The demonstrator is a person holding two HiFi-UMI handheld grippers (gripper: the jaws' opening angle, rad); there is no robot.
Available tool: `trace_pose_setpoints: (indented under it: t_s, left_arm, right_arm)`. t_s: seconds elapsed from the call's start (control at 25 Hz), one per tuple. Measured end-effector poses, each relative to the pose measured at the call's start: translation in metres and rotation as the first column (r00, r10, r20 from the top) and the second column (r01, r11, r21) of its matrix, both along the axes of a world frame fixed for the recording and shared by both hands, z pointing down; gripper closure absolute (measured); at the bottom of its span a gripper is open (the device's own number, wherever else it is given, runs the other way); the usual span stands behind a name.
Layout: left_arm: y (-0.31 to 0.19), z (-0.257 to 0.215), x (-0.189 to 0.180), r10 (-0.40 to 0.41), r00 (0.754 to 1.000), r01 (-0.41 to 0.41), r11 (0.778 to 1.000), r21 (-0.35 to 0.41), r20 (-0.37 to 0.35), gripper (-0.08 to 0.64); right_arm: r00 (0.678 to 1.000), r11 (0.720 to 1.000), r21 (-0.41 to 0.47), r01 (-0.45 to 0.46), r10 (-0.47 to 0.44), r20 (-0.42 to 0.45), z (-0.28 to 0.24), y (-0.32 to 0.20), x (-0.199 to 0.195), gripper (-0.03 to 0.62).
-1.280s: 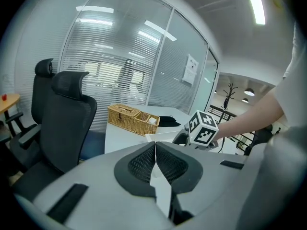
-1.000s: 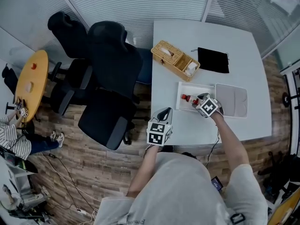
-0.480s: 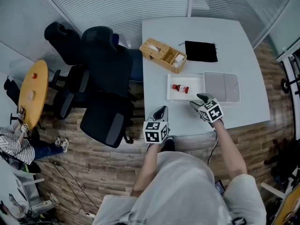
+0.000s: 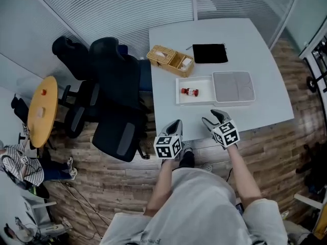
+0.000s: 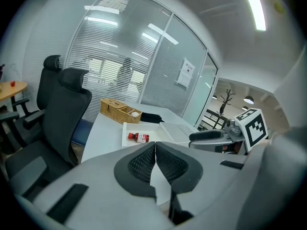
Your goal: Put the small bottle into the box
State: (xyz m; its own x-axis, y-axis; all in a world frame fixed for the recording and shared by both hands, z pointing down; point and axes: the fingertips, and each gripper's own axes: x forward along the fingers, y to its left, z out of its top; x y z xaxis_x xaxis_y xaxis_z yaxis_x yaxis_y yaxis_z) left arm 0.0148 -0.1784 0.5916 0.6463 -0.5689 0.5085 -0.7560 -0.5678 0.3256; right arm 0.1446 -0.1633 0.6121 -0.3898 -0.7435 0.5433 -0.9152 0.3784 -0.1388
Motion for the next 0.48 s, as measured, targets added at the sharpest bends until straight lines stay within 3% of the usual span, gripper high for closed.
trace_pose_setpoints:
  t_s: [0.24, 0.48]
  left_arm:
    - [0.022, -0.006, -0.007, -0.026, 1.000, 0.026, 1.000, 0.012, 0.011, 0.531]
    - [0.049, -0.002, -0.004, -0.010, 0.999, 0.009, 1.000, 0.024, 0.035, 0.531]
  right_arm:
    - [0.987, 0.983, 0.092, -0.157, 0.155, 0.030, -0.013, 0.036, -0.003, 0.371]
    - [0.974, 0.971, 0.093, -0.218, 0.211, 0.083, -0.010, 0.072, -0.008, 0.371]
